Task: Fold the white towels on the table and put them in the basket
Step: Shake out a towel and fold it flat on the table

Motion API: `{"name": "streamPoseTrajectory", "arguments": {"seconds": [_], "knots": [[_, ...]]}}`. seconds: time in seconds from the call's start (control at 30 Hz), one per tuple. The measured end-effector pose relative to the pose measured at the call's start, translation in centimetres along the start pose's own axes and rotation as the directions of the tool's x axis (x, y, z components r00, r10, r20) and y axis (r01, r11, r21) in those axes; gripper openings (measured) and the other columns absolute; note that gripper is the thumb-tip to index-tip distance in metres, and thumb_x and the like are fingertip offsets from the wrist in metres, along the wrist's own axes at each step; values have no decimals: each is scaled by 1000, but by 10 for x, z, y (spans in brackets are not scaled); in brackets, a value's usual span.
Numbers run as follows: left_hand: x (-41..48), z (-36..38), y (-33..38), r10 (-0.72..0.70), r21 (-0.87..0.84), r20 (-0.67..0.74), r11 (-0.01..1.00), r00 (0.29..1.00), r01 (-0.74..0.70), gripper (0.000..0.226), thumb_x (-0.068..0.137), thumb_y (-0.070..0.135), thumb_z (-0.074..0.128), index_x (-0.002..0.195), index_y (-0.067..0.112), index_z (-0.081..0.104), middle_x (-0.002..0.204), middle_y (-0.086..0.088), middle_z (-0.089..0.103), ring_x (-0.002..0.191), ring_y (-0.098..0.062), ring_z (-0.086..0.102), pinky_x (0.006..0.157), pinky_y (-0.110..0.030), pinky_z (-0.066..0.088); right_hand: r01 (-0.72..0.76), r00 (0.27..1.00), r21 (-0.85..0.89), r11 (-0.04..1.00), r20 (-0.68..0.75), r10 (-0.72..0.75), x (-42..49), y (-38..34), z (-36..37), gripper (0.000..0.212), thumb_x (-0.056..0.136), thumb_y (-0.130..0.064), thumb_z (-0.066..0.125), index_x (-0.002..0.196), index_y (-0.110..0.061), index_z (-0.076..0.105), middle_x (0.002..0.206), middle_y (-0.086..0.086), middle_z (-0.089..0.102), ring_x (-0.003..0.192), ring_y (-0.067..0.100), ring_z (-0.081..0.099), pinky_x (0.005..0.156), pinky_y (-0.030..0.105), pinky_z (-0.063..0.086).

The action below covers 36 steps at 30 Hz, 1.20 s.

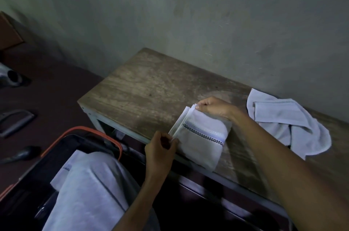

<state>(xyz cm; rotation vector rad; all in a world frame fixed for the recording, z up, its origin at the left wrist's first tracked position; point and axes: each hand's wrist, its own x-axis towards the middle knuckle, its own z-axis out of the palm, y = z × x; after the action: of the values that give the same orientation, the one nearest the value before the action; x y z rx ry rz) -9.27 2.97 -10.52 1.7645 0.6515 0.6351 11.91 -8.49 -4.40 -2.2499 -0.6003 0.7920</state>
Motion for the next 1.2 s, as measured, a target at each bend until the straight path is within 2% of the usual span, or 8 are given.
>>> {"name": "streamPoseTrajectory", "arguments": {"seconds": [0.13,0.33,0.5,0.67,0.73,0.83,1.0,1.2], "knots": [[10,-4,-9,68,168,-67,984,995,-56,20,72,16,76,66,18,57,66,6,62,62,-11,58,62,-28,47,30,999,-110,993,-28,-33,3,3,5,16,92,-29,58,80,-23,64,69,-11,57,64,5,48,60,23,38],[26,-4,-1,153,166,95,972,984,-167,19,79,11,73,68,12,57,57,8,56,58,-4,51,53,-8,33,22,997,-206,978,-70,-38,-24,13,0,15,90,-26,60,82,-16,67,80,-2,65,73,10,55,64,24,40],[61,9,4,197,167,313,952,929,-258,9,78,11,72,75,14,64,70,7,63,67,-4,58,62,-2,39,-89,983,-50,995,-164,80,-72,59,1,31,85,-25,64,79,5,60,70,6,54,67,16,49,64,31,34],[76,12,1,248,141,477,925,843,-352,26,74,30,74,95,14,68,83,8,67,75,5,61,70,-3,42,-79,970,-10,997,-230,74,-93,67,7,18,82,-22,68,69,-14,58,69,-2,54,66,11,48,61,29,34],[76,8,-1,242,150,493,923,836,-355,40,70,40,69,101,15,67,86,9,65,82,1,60,71,-2,40,-53,977,-8,999,-207,50,-91,62,6,5,81,-18,67,85,-19,64,75,-2,55,70,12,50,63,27,36],[80,7,-2,206,182,515,922,832,-341,37,71,33,74,102,13,68,91,5,65,84,-7,61,73,-9,41,-8,993,-84,996,-115,-2,-82,55,-1,32,80,-21,66,110,-31,62,91,-1,57,76,12,54,68,26,42],[81,9,-2,233,192,526,905,818,-380,15,78,14,74,92,11,71,86,5,67,79,-4,61,70,-8,40,22,1000,-222,975,-1,-22,-68,51,-10,22,77,-35,68,99,-35,66,103,-2,65,92,14,60,81,34,49],[73,9,-2,271,141,489,913,829,-382,7,83,14,69,90,14,70,84,11,66,77,8,59,67,-5,42,-21,1000,-200,980,13,24,-73,49,-13,16,78,-31,70,91,-24,65,91,-14,60,83,10,56,73,28,42]]}}
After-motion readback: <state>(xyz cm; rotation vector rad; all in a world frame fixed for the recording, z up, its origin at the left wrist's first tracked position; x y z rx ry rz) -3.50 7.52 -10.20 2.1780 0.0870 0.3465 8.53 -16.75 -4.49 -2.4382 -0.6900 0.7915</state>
